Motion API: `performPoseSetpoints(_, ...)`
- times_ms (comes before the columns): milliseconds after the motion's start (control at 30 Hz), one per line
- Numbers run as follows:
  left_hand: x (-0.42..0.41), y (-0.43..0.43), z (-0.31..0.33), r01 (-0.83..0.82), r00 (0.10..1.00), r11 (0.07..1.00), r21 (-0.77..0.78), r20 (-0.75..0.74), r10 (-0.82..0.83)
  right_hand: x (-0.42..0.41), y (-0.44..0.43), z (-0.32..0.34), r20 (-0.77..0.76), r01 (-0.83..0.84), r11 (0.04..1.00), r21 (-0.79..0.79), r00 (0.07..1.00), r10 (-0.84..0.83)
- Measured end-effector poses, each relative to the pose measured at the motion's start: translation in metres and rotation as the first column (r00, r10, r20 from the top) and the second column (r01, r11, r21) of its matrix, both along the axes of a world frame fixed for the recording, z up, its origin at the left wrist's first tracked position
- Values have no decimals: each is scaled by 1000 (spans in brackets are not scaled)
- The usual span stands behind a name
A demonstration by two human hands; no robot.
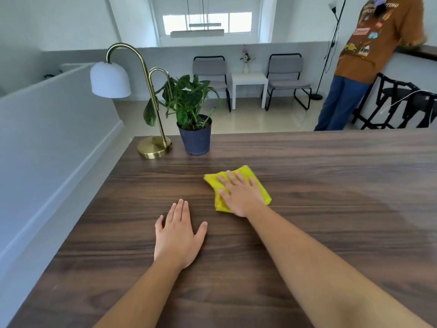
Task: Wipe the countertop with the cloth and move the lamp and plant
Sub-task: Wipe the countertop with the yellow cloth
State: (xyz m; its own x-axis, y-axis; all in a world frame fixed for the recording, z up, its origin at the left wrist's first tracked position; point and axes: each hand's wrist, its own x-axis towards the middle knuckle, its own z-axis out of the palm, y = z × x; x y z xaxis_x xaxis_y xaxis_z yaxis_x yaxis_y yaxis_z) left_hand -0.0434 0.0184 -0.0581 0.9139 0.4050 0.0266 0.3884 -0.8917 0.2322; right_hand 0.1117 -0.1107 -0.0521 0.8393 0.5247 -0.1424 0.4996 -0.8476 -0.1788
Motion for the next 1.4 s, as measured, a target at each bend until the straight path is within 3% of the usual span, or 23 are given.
performPoseSetpoints(67, -1, -1, 1, 1, 1000, 1000, -2, -8, -1, 28, -56, -1, 10, 194, 981, 3, 981, -194)
performPoseSetpoints(200, -1, 0, 1, 5, 1000, 1000, 9, -18, -4, 46, -195, 0, 29, 526, 850, -40, 851, -525)
performPoseSetpoints(300, -1, 0, 1, 5, 1000, 1000, 9, -21, -5, 24, -260, 0, 25, 646, 762, -49, 763, -646)
performPoseSetpoints(400, -1, -1, 1, 6, 1000, 1000, -12, -12, -6, -11, -269, 3, 25, 666, 743, -59, 745, -666)
performPoseSetpoints(467, -1, -1, 1, 2, 1000, 1000, -20, 5, -2, -34, -245, 4, 31, 635, 769, -72, 772, -635)
performPoseSetpoints(533, -3, -3, 3, 9, 1000, 1000, -22, 28, -8, -66, -200, 6, 30, 512, 854, -91, 859, -512)
performPoseSetpoints(633, -8, -4, 6, 11, 996, 999, -49, 86, -7, -145, -119, -3, 101, 91, 994, -66, 991, -84)
performPoseSetpoints(667, -10, -4, 7, 3, 994, 997, -72, 106, 4, -169, -103, -11, 151, -19, 999, -34, 988, 24)
performPoseSetpoints(733, -18, 0, 8, -9, 993, 993, -119, 116, 23, -197, -99, -10, 72, -117, 993, -21, 990, 118)
performPoseSetpoints(833, -36, 9, 7, 1, 1000, 998, -70, 25, 1, -169, -152, -1, 86, -88, 995, -46, 992, 92)
performPoseSetpoints(933, -59, 16, 6, -19, 999, 999, -33, -37, 18, -118, -226, 1, 78, 277, 960, -50, 959, -273)
performPoseSetpoints(1033, -81, 23, 7, -36, 997, 999, -15, -72, 35, -107, -249, 4, 70, 432, 895, -115, 902, -426)
performPoseSetpoints(1133, -104, 29, 7, -70, 995, 998, -7, -75, 69, -127, -217, 5, 50, 391, 914, -107, 920, -388)
performPoseSetpoints(1333, -122, 29, 6, -99, 992, 995, -4, -81, 98, -226, -100, 2, 93, 28, 1000, -2, 995, -28)
performPoseSetpoints(1400, -122, 28, 6, -100, 992, 995, -1, -83, 99, -232, -72, -1, 64, -6, 1000, -5, 998, 7)
